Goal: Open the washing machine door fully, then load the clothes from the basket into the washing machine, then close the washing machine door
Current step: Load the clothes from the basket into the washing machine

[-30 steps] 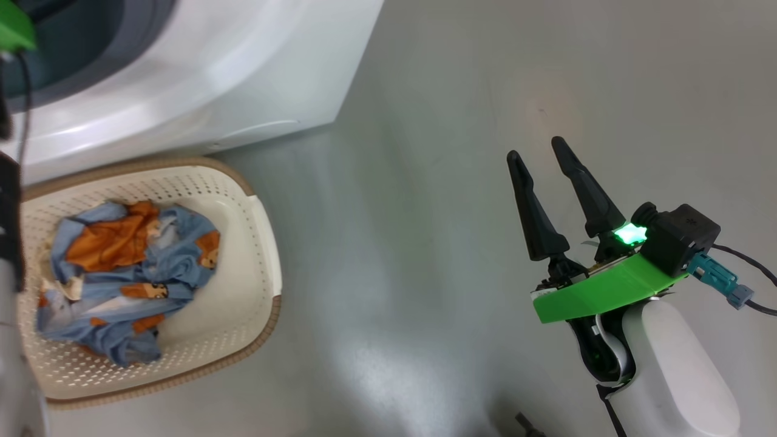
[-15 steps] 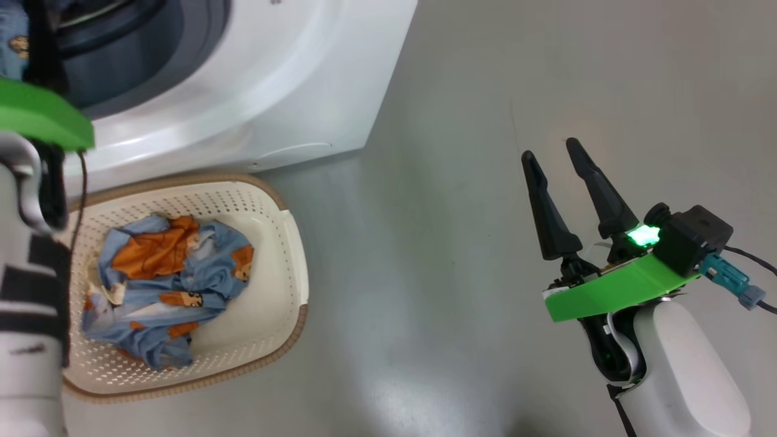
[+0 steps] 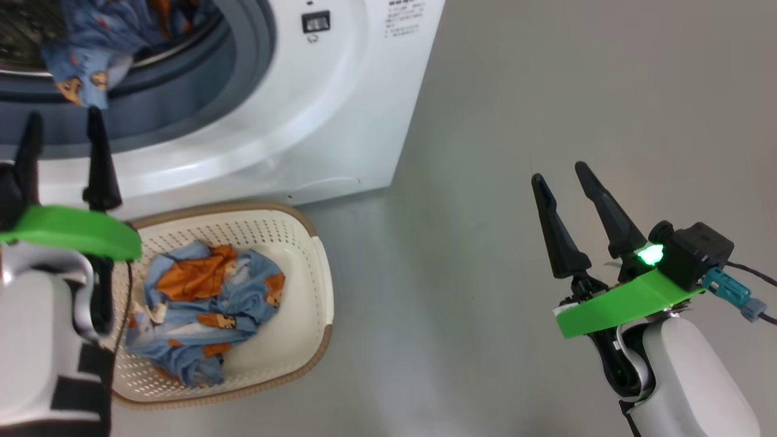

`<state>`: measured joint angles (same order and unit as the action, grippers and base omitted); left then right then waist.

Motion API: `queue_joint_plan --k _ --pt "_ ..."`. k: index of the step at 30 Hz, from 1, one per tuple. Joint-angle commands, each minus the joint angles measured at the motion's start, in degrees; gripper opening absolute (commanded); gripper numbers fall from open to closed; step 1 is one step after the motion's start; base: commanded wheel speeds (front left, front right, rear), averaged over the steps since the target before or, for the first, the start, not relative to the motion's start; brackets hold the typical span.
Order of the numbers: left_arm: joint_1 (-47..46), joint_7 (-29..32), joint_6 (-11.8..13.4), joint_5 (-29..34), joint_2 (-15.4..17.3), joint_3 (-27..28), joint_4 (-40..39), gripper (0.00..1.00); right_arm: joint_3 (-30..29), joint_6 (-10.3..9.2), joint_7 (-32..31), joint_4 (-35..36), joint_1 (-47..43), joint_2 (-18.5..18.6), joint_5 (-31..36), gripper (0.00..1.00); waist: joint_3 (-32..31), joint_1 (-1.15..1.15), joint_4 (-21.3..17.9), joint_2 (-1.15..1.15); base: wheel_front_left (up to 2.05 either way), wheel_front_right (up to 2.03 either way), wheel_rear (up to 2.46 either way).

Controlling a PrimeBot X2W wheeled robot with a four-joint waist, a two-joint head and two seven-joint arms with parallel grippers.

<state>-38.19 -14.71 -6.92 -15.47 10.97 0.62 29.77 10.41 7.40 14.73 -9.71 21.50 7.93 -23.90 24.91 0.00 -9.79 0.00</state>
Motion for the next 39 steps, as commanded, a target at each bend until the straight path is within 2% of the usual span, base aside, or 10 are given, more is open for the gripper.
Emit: queue_joint_plan --k 1,24,39 --pt "2.2 -0.3 -0.2 -0.1 1.5 1.8 -2.8 1.00 1.1 0.09 0.3 1.0 -1.5 0.5 -0.7 1.00 -3.0 0.00 1.7 0.00 0.00 0.00 0.00" --pt "24.1 -0.3 1.0 -0.1 -3.5 3.7 -15.7 1.00 2.2 0.09 0.3 -1.7 -6.9 4.2 -2.9 1.00 -17.3 0.00 6.2 0.00 0.00 0.00 0.00" --pt "31.1 -0.2 2.4 -0.5 -5.1 2.7 -19.5 1.00 0.9 0.09 0.3 -1.6 -9.3 5.5 -3.6 1.00 -21.8 0.00 8.0 0.00 0.00 0.00 0.00"
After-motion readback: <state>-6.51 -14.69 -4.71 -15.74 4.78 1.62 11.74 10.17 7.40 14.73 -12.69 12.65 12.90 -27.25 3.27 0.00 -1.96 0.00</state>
